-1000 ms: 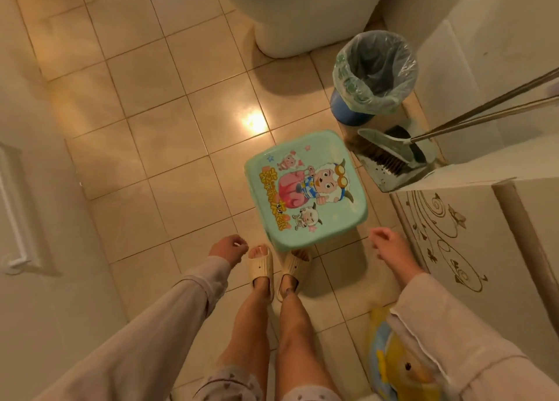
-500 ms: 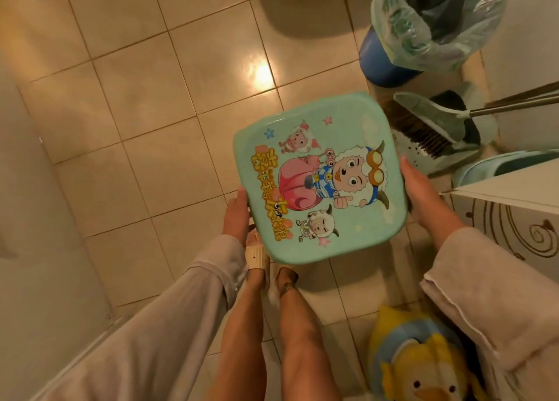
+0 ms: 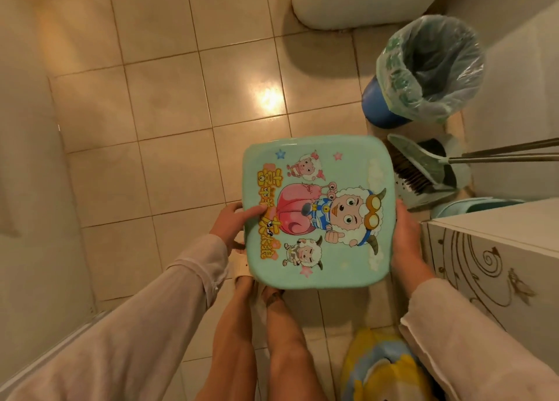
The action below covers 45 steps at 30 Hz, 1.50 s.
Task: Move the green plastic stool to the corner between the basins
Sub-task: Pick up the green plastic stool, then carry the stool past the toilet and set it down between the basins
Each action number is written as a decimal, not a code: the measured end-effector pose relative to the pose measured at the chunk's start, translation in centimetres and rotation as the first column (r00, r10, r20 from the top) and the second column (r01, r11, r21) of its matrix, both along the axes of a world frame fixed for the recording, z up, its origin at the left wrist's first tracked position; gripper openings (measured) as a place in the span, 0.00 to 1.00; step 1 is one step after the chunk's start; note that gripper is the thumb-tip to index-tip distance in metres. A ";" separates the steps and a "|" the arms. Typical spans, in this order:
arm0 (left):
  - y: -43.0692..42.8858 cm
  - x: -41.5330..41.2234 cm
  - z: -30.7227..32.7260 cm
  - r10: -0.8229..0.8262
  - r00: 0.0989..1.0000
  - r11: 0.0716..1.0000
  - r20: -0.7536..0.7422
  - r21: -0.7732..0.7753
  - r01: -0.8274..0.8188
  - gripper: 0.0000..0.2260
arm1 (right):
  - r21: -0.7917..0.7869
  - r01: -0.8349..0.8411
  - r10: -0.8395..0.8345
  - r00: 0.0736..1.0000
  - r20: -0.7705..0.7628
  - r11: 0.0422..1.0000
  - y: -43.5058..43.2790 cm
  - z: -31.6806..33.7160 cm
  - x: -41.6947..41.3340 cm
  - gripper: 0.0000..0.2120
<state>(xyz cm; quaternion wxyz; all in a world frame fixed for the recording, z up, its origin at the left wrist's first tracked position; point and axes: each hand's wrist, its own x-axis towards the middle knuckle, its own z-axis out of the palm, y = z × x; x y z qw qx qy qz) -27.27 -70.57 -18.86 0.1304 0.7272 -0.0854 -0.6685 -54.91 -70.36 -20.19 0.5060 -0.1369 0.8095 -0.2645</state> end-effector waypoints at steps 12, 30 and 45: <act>2.3 8.9 18.5 0.241 0.968 0.945 0.075 -0.247 -0.216 0.26 | -0.148 -0.197 0.226 0.951 0.214 0.969 1.1 18.3 9.3 0.19; 1.1 22.9 28.2 0.493 0.869 0.726 -0.052 -0.526 -0.443 0.03 | -0.436 -0.320 0.454 0.856 0.246 0.841 -8.4 28.7 24.8 0.31; -12.9 36.0 30.1 0.296 0.954 0.768 -0.050 -0.581 -0.269 0.08 | -0.463 -0.267 0.407 0.884 0.232 0.845 -21.3 31.9 36.7 0.25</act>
